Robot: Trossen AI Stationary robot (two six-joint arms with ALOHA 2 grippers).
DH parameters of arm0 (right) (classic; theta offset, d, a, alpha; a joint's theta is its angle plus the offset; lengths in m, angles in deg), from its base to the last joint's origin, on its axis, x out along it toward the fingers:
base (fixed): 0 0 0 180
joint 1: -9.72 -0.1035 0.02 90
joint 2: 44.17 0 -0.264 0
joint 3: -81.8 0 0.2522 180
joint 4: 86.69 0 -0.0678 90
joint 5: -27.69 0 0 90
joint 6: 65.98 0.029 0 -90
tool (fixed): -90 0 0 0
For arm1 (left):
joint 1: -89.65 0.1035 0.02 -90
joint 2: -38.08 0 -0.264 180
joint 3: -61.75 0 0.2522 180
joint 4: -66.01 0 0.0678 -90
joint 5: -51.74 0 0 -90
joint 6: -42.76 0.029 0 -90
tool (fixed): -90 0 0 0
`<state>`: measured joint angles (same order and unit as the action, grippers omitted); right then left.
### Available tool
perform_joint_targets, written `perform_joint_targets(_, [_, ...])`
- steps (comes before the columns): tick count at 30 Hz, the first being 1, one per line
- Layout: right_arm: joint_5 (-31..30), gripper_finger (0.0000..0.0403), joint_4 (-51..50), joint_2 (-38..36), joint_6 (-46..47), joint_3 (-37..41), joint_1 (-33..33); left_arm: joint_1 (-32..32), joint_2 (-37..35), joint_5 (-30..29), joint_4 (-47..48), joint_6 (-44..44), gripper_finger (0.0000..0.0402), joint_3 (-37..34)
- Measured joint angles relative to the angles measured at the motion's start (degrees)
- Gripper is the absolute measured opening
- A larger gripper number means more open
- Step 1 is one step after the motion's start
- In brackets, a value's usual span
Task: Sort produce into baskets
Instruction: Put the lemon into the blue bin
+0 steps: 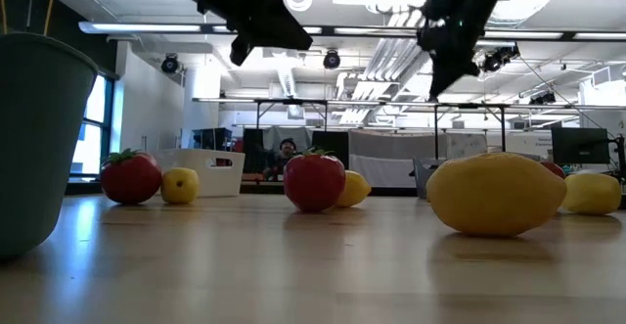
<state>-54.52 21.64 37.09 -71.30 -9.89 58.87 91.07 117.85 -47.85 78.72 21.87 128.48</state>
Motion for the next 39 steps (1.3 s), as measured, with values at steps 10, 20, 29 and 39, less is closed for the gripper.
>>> perform_joint_targets(10, [-2.0, 0.0002, 3.8, -3.7, 7.6, 0.4, -16.3, -5.0, 0.0, 0.3, 0.4, 0.0, 0.0016, 0.6])
perform_joint_targets(20, [-4.8, 0.0000, 28.5, -8.1, 21.8, 19.8, -30.0, -11.0, 0.0, 0.2, 4.0, -2.9, 0.0016, 0.6])
perform_joint_targets(29, [-13.6, 0.0000, 32.7, -19.7, 35.6, 35.7, -41.8, -14.2, 0.0, 0.1, 6.6, -6.9, 0.0016, 0.5])
perform_joint_targets(39, [-18.8, 0.0000, 31.9, -31.0, 41.1, 43.7, -49.2, -15.7, 3.3, 0.1, 12.6, -6.0, 0.0045, 7.5])
